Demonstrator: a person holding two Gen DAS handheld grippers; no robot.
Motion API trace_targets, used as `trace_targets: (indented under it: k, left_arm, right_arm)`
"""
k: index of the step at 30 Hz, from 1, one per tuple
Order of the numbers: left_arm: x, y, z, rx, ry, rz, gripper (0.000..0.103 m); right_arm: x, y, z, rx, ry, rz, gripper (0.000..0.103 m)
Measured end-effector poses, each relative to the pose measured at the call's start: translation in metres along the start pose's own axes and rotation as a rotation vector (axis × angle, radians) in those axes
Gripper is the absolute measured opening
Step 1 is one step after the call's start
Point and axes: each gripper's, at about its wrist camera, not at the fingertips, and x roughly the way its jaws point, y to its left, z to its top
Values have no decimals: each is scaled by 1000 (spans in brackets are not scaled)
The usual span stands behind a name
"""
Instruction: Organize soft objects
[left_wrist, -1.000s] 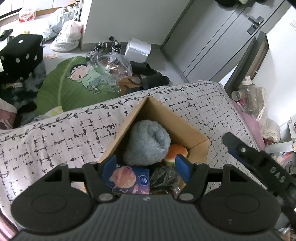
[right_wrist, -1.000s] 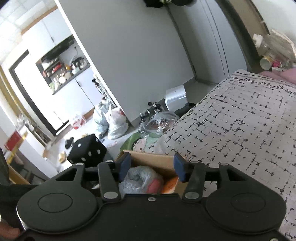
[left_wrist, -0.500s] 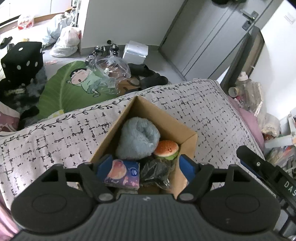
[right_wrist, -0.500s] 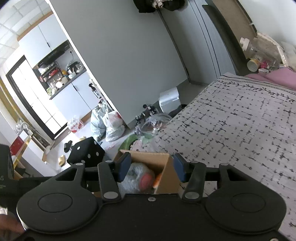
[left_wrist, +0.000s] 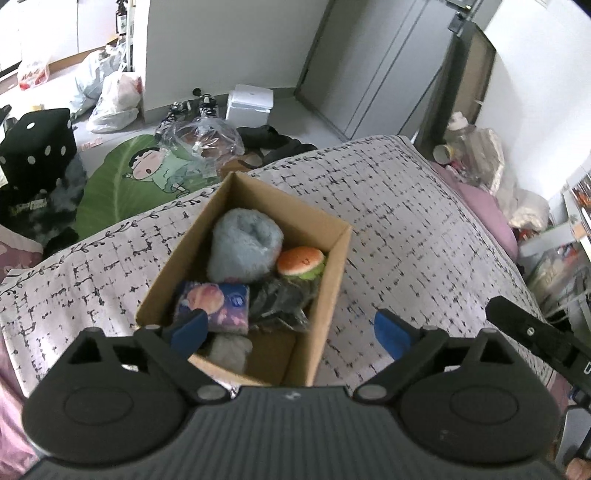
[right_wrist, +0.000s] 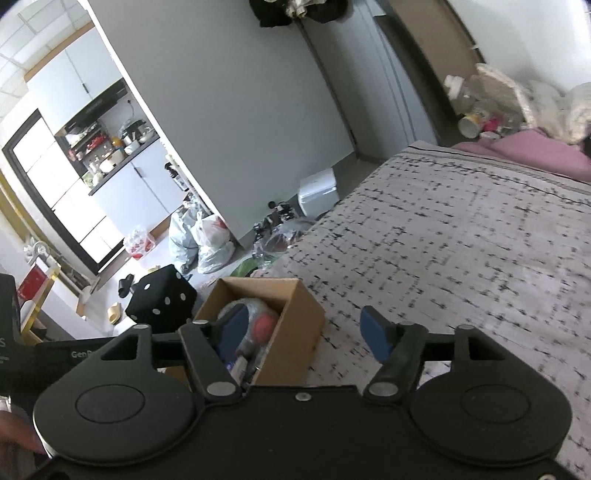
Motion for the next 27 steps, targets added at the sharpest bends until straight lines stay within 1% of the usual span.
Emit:
trace_targets:
  k: [3,4,5,7,8,13,16,18,23,27]
  left_arm:
    - [-9,-8,-7,17,-11,2,101]
    - [-12,-10,-10,21,-14,4,101]
    - [-15,-12,-12,23,-17,5,103]
    - [-22,-15,-16,24,-29,3,103]
    - [-25,-17,-18,27,-33,3,103]
    - [-43,-26,-29,56,-68,14,103]
    - [-52,-31,-37,84,-80,29,103]
    - [-56,-34,-41,88,-88,31,103]
    - [-69,-38,-50,54,-97,12,103]
    - [-86,-41,-54,43,-138,-9,103]
  right_arm:
    - [-16,-3,-2,1,-16,-6,75]
    - [-22,-4,-4,-1,-25,-10,81]
    - [-27,-4,-4,-6,-30,-14,85]
    - [-39,-4,-6,-28,-37,-36,89]
    - [-46,-6,-8,-22,-42,-41,94]
    - [-76,-15,-9,14,-73,-67,103]
    - [-93,-17,-11,8,-103,-79,103]
    - [-104,-20,-13,8,-114,-69,103]
    - [-123,-25,-20,29,-94,-70,103]
    - [-139,-26,-28,40,-73,-58,103]
